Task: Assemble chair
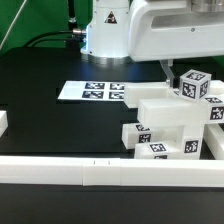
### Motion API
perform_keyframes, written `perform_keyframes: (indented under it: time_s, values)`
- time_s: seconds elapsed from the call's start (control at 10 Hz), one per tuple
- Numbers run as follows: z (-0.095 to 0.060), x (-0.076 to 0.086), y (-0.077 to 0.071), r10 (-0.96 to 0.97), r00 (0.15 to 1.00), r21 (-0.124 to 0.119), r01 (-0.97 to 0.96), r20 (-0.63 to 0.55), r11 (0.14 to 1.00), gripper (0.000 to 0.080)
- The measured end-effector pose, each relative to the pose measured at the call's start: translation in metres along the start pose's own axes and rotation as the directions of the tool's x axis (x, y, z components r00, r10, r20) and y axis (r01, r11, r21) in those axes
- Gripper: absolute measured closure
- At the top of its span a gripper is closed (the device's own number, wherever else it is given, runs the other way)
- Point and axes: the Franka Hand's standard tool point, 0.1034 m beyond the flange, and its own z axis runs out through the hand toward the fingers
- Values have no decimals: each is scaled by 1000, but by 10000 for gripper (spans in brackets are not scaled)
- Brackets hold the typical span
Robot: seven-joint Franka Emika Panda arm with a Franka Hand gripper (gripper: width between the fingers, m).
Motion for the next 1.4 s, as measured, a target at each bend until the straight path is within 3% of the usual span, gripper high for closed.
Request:
perform_keyframes:
  time_s: [0.5,0.6,0.7,0.8,0.9,1.3,1.4]
  values:
    - [-1,0,4,-323,947,-2,323,0,947,151]
    - [-1,0,4,-338,941,-2,338,0,941,233]
    - [-1,0,4,-330,944,-1,330,-1,944,367]
    - [-1,0,4,-330,944,-1,330,-1,944,367]
    - [-1,0,4,-330,944,-1,330,-1,944,515]
    - [0,1,7,-274,962,-2,274,-5,962,515]
    - [-1,1,7,-179,984,-2,179,-9,984,515]
